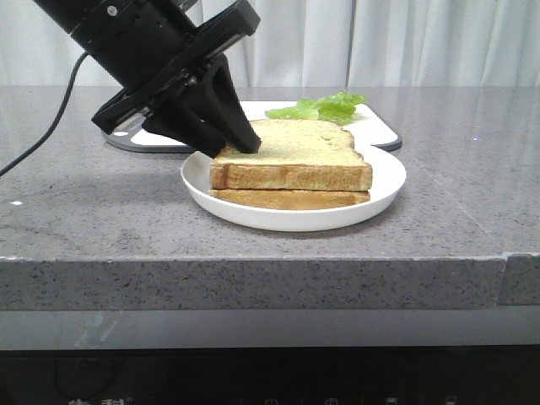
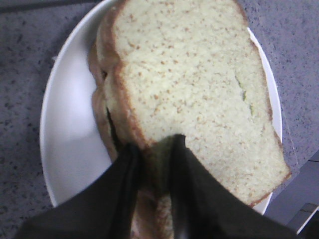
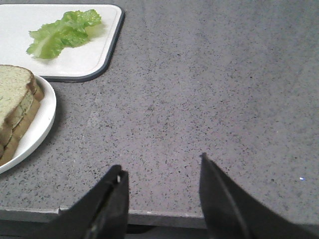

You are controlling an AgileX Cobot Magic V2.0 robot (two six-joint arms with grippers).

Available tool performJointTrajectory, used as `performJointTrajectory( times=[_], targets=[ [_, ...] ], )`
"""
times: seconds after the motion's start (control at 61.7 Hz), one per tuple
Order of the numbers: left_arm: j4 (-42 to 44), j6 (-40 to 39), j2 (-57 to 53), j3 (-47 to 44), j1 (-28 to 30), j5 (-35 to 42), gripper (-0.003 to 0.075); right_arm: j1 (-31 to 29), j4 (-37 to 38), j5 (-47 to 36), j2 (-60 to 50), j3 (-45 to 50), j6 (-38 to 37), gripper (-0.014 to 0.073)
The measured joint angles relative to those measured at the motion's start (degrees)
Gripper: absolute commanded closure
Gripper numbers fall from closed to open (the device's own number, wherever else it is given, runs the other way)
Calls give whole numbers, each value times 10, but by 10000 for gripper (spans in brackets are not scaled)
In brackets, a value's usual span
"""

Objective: Left arm grabs bread, right arm adds lettuce
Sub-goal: 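Lower the left gripper and grasp the top bread slice, then lift the top bread slice with the left gripper away from the plate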

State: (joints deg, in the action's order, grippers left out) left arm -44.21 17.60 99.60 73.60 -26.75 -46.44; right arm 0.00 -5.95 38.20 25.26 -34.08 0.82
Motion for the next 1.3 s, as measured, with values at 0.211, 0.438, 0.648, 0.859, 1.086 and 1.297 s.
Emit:
performJointTrajectory(
  times=[0.211, 0.438, 0.648, 0.859, 1.086, 1.297],
  targets=[
    [-3, 0, -2, 0, 0, -1, 741, 0, 0, 1, 0, 0, 0, 230],
    [7, 0, -50, 0, 0, -1, 741, 0, 0, 2, 0, 0, 0, 230],
    [30, 0, -153, -2, 22, -21, 741, 0, 0, 2, 0, 0, 0, 230],
    [57, 0, -296, -73, 73, -24, 741, 0, -20, -3, 5, 0, 0, 230],
    [100, 0, -426, -175, 146, -28, 741, 0, -54, -20, 85, 0, 0, 230],
    [109, 0, -512, -237, 159, -49, 741, 0, -104, -30, 208, -29, 7, 218]
  ],
)
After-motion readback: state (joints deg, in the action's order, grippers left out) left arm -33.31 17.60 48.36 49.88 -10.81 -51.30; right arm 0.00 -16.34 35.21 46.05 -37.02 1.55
